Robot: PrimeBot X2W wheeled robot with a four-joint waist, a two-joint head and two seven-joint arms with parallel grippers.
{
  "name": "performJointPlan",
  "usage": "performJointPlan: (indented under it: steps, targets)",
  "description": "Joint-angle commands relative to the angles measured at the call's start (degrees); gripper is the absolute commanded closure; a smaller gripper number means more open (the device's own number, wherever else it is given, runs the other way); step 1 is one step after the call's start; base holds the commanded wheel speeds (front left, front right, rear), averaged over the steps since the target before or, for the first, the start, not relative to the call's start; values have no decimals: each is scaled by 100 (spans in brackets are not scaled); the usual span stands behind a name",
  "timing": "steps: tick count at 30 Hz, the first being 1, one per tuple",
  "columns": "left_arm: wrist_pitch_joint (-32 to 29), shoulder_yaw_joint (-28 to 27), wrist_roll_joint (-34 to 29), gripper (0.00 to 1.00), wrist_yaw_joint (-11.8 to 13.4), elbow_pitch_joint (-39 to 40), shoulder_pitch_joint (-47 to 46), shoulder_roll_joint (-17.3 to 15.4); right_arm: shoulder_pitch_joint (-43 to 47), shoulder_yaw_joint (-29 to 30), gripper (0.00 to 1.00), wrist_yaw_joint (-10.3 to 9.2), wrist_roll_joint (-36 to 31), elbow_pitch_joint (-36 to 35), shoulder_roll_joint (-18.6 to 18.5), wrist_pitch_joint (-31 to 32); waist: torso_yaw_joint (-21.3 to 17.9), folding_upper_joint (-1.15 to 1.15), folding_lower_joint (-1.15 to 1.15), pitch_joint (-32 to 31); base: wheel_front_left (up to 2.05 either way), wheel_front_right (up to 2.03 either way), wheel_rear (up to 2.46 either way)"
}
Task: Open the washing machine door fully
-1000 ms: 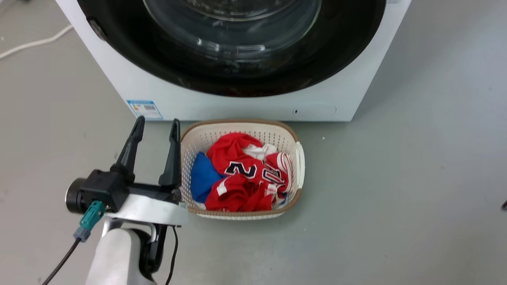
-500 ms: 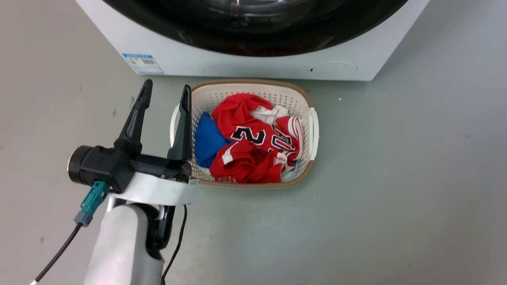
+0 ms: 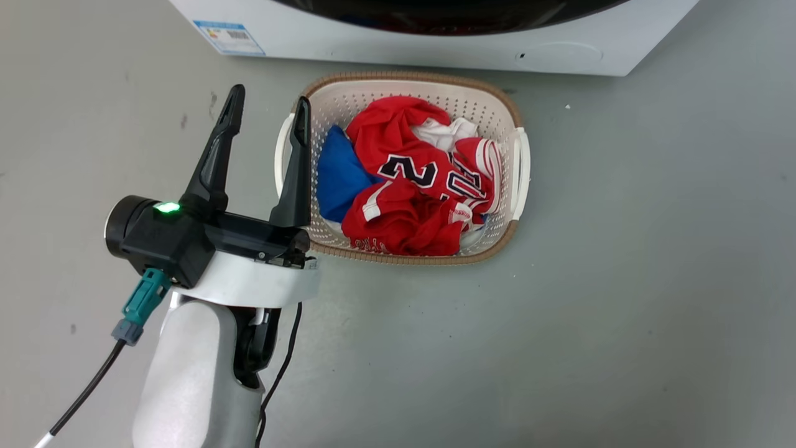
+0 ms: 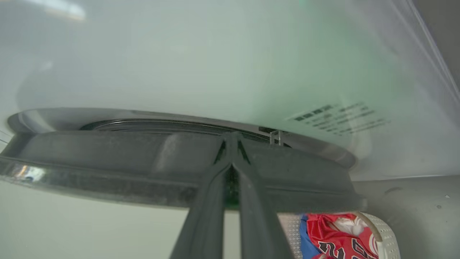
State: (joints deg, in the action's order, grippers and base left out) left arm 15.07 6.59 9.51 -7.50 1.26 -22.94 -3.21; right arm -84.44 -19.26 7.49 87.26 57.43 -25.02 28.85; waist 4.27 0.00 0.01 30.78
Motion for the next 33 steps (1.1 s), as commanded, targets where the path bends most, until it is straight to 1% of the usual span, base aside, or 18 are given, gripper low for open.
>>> performJointPlan:
  steps: [1,6,11,16,20,25,33]
  targets:
    - [14,-10,7,0,0,21,-92,11,-103,-28,100,1,-25,79,43,28,39,0,-1,79,0,0,0]
    - [13,-16,11,0,0,18,-126,24,-207,-68,100,1,-86,177,171,43,80,0,-1,149,0,0,0]
    - [14,-9,-30,0,1,0,-153,30,-96,-87,100,6,29,50,238,411,78,0,-1,180,0,0,0]
    - [14,-35,-56,0,0,-82,-65,33,223,-12,100,8,207,-48,244,729,37,0,-1,16,0,0,0]
    - [14,-36,-55,0,0,-190,41,34,597,-36,100,8,265,-158,255,903,-31,0,-1,-211,0,0,0]
    - [14,9,0,0,0,-285,194,34,1116,-28,100,8,452,-395,354,1169,-108,0,-1,-588,0,0,0]
    - [13,-10,69,0,0,-513,633,33,2195,-121,100,7,579,-994,423,1436,-199,0,-1,-1306,0,0,0]
